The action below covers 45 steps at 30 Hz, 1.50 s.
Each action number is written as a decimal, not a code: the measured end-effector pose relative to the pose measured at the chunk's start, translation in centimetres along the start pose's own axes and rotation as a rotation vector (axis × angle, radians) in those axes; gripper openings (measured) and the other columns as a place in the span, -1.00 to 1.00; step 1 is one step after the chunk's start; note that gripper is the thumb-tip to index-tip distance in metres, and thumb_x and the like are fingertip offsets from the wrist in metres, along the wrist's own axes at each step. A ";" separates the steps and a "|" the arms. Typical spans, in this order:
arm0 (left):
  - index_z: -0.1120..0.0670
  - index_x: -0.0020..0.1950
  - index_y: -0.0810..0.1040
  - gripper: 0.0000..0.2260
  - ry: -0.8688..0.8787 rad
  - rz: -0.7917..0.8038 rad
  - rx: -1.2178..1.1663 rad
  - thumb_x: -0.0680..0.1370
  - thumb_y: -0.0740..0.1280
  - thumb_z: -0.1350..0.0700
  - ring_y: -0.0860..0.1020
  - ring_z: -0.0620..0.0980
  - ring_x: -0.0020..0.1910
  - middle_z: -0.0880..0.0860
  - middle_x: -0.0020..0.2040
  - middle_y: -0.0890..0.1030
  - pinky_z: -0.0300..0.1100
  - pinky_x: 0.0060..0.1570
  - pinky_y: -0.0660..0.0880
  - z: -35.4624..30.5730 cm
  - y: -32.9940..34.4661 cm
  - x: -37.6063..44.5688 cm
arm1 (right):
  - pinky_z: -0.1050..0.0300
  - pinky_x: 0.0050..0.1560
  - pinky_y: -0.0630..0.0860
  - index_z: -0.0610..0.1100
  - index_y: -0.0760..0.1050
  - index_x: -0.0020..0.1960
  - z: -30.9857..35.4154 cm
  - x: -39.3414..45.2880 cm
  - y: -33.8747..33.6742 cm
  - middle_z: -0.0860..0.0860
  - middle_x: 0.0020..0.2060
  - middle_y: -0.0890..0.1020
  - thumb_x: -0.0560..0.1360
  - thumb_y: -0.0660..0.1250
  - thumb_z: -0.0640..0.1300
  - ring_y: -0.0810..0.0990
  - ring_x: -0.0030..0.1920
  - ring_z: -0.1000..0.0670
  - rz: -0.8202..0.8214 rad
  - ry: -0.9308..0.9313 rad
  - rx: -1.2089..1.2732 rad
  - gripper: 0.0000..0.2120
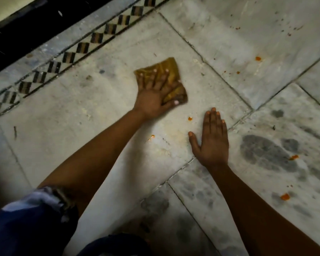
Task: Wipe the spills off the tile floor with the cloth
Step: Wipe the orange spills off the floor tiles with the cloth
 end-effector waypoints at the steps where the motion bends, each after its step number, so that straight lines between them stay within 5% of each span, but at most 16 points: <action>1: -0.20 0.48 0.13 -0.36 0.097 -0.023 0.024 0.44 -0.08 -0.39 0.01 0.25 0.50 0.08 0.54 0.09 0.28 0.36 -0.15 -1.1 0.3 -1.6 | 0.02 0.47 -0.04 -0.29 0.07 0.50 0.0 0.0 0.0 -0.22 0.48 0.14 0.54 0.03 0.17 0.10 0.49 -0.16 -0.001 0.001 0.005 -0.29; 4: -0.20 0.46 0.18 -0.45 0.244 -0.105 0.044 0.51 -0.06 -0.36 0.11 0.19 0.48 0.06 0.51 0.20 0.21 0.39 -0.03 0.2 1.1 -6.0 | 0.01 0.47 -0.02 -0.30 0.10 0.49 -0.1 0.0 0.0 -0.23 0.48 0.16 0.53 0.05 0.16 0.12 0.48 -0.16 -0.021 0.001 0.015 -0.30; 9: -0.25 0.46 0.14 -0.39 -0.161 -0.051 -0.096 0.44 -0.06 -0.39 -0.02 0.17 0.51 0.01 0.54 0.08 0.21 0.38 -0.17 6.3 0.0 -3.5 | 0.01 0.48 -0.04 -0.29 0.07 0.50 -0.1 0.0 0.0 -0.22 0.49 0.13 0.54 0.03 0.16 0.07 0.50 -0.14 -0.020 0.007 0.018 -0.30; 12: -0.22 0.48 0.13 -0.44 -0.229 -0.006 -0.132 0.50 0.06 -0.32 -0.11 0.20 0.51 0.02 0.56 0.00 0.28 0.36 -0.22 4.5 -0.8 2.2 | 0.02 0.48 -0.04 -0.29 0.07 0.50 -0.1 -0.1 -0.1 -0.22 0.49 0.13 0.54 0.04 0.16 0.07 0.50 -0.14 -0.015 0.004 0.023 -0.30; 17: -0.14 0.50 0.10 -0.26 0.135 0.113 0.004 0.36 -0.16 -0.38 -0.06 0.15 0.52 0.02 0.55 0.03 0.24 0.38 -0.18 -4.9 -0.5 3.6 | 0.01 0.46 -0.02 -0.31 0.12 0.48 0.1 0.0 -0.3 -0.23 0.47 0.18 0.53 0.06 0.14 0.14 0.48 -0.16 -0.020 0.000 0.021 -0.31; 21: -0.18 0.45 0.20 -0.46 0.475 -0.008 0.003 0.51 -0.07 -0.32 0.08 0.15 0.50 0.01 0.52 0.15 0.12 0.40 -0.12 -2.6 0.4 -2.7 | 0.01 0.46 -0.01 -0.30 0.14 0.48 0.0 0.1 -0.3 -0.22 0.47 0.18 0.52 0.05 0.14 0.14 0.48 -0.16 -0.033 0.007 0.037 -0.32; 25: -0.24 0.46 0.12 -0.42 0.186 -0.007 -0.056 0.46 -0.06 -0.37 0.04 0.14 0.51 -0.01 0.53 0.09 0.11 0.39 -0.10 5.1 0.0 -2.2 | 0.02 0.47 -0.02 -0.30 0.11 0.49 0.0 0.0 -0.3 -0.22 0.48 0.16 0.52 0.05 0.14 0.11 0.48 -0.14 -0.032 0.007 0.032 -0.31; 29: -0.20 0.48 0.13 -0.44 -0.106 0.041 -0.135 0.50 0.05 -0.30 -0.09 0.14 0.52 0.00 0.55 0.01 0.22 0.38 -0.21 3.9 -0.9 3.5 | 0.02 0.48 -0.04 -0.29 0.09 0.49 0.0 0.0 -0.1 -0.21 0.49 0.13 0.53 0.04 0.14 0.08 0.49 -0.13 -0.013 0.003 0.028 -0.31; 33: -0.10 0.49 0.16 -0.25 0.035 0.057 -0.088 0.36 -0.18 -0.36 -0.07 0.13 0.52 0.01 0.55 0.06 0.18 0.39 -0.21 -2.3 -0.1 2.5 | 0.01 0.47 -0.02 -0.29 0.08 0.50 0.1 0.0 -0.2 -0.21 0.48 0.14 0.53 0.03 0.14 0.11 0.49 -0.14 -0.004 0.010 0.034 -0.31; 38: -0.18 0.46 0.20 -0.45 0.325 0.044 -0.137 0.49 -0.05 -0.28 -0.05 0.04 0.51 -0.11 0.51 0.04 0.10 0.40 -0.19 -3.1 0.9 -6.6 | 0.02 0.45 -0.03 -0.30 0.12 0.48 -0.2 -0.2 0.0 -0.23 0.47 0.18 0.53 0.03 0.15 0.14 0.48 -0.17 0.008 0.014 0.017 -0.31; 45: -0.31 0.45 0.01 -0.41 -0.035 0.163 -0.137 0.44 0.00 -0.38 -0.18 0.14 0.52 -0.01 0.56 -0.12 0.26 0.36 -0.24 -0.6 0.3 -1.2 | 0.00 0.46 -0.08 -0.32 0.06 0.49 -1.3 -2.0 -0.5 -0.25 0.48 0.11 0.54 -0.04 0.23 0.08 0.49 -0.18 0.058 0.043 -0.044 -0.25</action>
Point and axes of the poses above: each hand's wrist, its own x-axis towards the middle knuckle, its own y-axis out of the palm, z = x × y, the point moved 7 cm from there along x, towards the middle knuckle
